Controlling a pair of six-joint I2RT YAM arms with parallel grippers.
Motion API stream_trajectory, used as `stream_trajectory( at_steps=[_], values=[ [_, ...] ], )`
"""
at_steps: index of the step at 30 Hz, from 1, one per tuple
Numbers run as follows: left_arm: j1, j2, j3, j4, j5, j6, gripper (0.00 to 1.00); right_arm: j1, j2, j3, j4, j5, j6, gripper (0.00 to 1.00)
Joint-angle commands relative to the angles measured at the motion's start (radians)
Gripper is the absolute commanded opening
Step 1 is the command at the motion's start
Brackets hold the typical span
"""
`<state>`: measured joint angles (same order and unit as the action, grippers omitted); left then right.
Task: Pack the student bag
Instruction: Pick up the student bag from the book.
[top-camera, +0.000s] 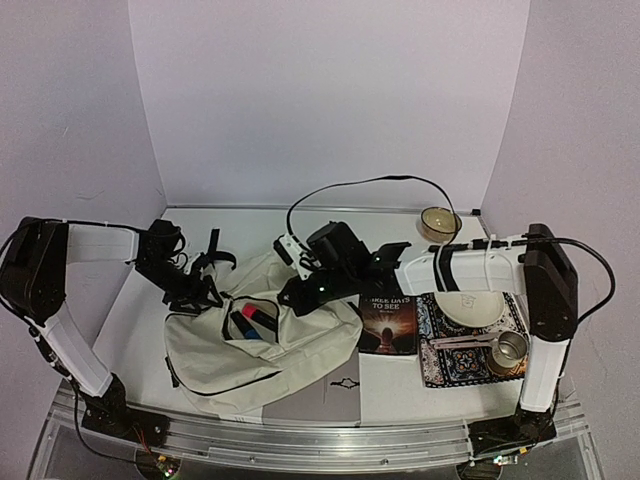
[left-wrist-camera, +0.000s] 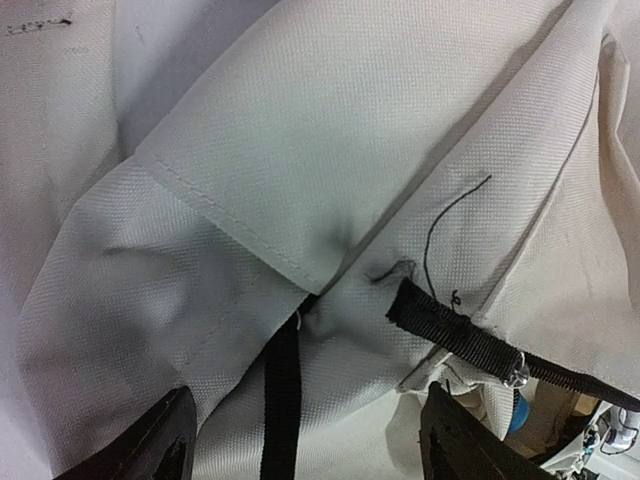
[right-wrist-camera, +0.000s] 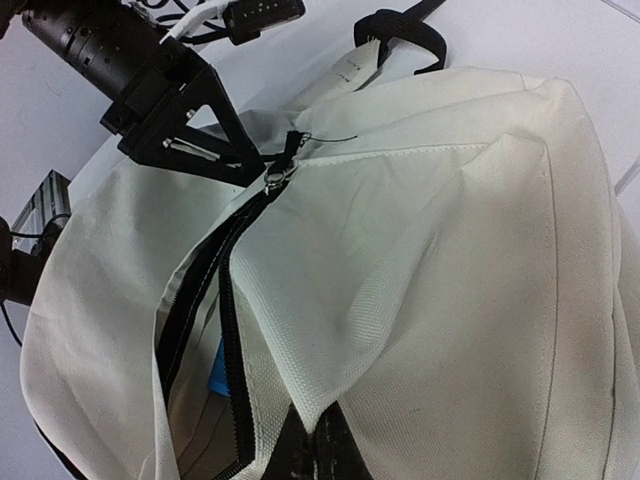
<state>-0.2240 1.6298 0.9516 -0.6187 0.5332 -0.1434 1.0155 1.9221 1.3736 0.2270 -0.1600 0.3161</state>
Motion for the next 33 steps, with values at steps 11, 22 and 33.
stream_trajectory(
  at_steps=[11,22,33],
  values=[
    [-0.074,0.020,0.006,0.111,0.177,-0.011,0.22,-0.029,-0.046,-0.021,0.066,-0.031,0.032,0.00],
    [-0.074,-0.186,0.024,0.131,0.172,-0.053,0.00,-0.031,-0.086,-0.044,0.009,-0.021,-0.012,0.09],
    [-0.088,-0.295,0.097,0.131,0.183,-0.031,0.00,-0.032,-0.105,0.098,-0.123,-0.006,-0.043,0.52]
  ],
)
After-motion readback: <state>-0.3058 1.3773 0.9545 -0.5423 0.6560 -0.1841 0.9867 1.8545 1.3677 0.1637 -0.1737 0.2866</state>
